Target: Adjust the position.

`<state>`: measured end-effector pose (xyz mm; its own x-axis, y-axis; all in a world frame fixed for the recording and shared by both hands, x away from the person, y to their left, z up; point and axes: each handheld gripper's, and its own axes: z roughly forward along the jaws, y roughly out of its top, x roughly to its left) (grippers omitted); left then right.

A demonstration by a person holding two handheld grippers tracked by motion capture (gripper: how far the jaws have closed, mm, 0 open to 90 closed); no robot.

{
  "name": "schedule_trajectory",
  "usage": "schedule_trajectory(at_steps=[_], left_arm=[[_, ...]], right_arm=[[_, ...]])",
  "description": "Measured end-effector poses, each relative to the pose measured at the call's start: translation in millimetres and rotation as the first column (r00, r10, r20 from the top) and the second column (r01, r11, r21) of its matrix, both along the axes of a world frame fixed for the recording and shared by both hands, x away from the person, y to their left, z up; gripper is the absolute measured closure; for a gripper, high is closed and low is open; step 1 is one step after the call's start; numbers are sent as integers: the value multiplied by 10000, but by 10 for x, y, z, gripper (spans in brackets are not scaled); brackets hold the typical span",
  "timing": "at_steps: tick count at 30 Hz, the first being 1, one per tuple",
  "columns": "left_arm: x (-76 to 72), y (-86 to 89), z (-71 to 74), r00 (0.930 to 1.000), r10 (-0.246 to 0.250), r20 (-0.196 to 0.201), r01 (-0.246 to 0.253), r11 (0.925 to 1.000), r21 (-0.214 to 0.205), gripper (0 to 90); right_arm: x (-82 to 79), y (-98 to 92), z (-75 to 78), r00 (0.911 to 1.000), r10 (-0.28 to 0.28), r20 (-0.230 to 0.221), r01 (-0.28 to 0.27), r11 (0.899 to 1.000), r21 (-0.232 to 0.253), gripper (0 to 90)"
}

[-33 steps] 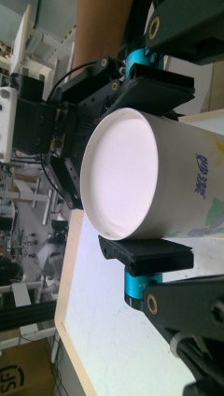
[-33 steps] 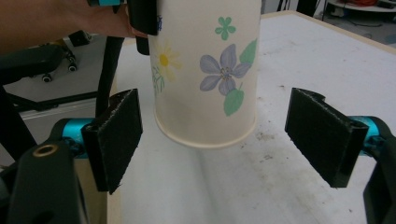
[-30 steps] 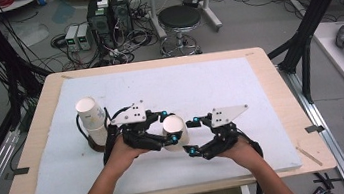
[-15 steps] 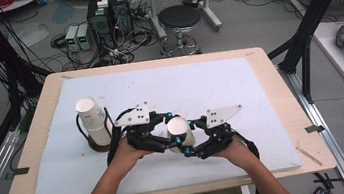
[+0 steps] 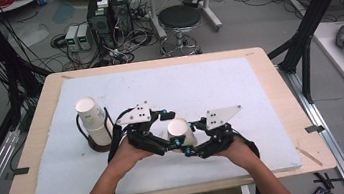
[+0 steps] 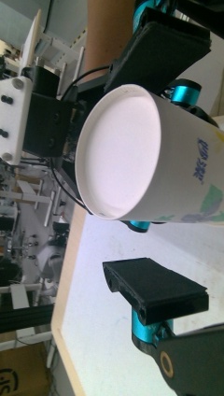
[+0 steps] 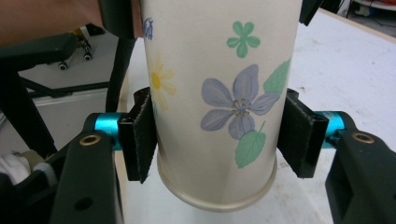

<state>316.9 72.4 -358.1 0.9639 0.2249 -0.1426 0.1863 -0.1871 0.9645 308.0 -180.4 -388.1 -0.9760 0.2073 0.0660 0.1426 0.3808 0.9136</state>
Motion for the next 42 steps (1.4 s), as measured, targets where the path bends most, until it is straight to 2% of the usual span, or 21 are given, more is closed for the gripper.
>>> schedule_trajectory(at_steps=[4, 9, 13, 18, 21, 24, 30, 38, 41, 42], left_arm=[[-3, 24, 5, 9993, -327, -166, 327, 9995, 31, 137], [1, 73, 26, 9995, -247, -204, 251, 9995, 196, 137], [-2, 117, 55, 9994, -252, -239, 258, 9993, 278, 138], [-4, 134, 80, 9993, -312, -184, 322, 9981, 533, 138], [-4, 131, 94, 9991, -422, -64, 426, 9950, 904, 139], [-11, 114, 101, 9986, -519, -80, 525, 9924, 1110, 139], [-16, 81, 116, 9973, -726, -63, 727, 9870, 1431, 140], [-16, 5, 130, 9941, -1080, -49, 1066, 9713, 2126, 157], [-10, -20, 131, 9926, -1215, -65, 1196, 9639, 2379, 171], [-8, -30, 131, 9921, -1253, -75, 1234, 9624, 2419, 174]], right_arm=[[9, -20, 1, 10000, -32, -71, 30, 9998, -208, 375], [28, -28, 8, 9999, 59, -115, -68, 9965, -837, 376], [39, -46, 47, 9996, 169, -206, -192, 9931, -1161, 376], [56, -49, 116, 9994, 325, -79, -334, 9859, -1641, 375], [60, -43, 155, 9989, 462, -98, -472, 9799, -1939, 375], [65, -35, 186, 9981, 612, -85, -615, 9707, -2324, 375], [74, -30, 233, 9967, 808, -106, -805, 9575, -2769, 375], [78, 19, 295, 9941, 1083, -55, -1026, 9234, -3699, 375], [78, 50, 319, 9931, 1173, -12, -1072, 9027, -4167, 375], [80, 59, 325, 9926, 1217, -24, -1112, 8990, -4235, 375]])
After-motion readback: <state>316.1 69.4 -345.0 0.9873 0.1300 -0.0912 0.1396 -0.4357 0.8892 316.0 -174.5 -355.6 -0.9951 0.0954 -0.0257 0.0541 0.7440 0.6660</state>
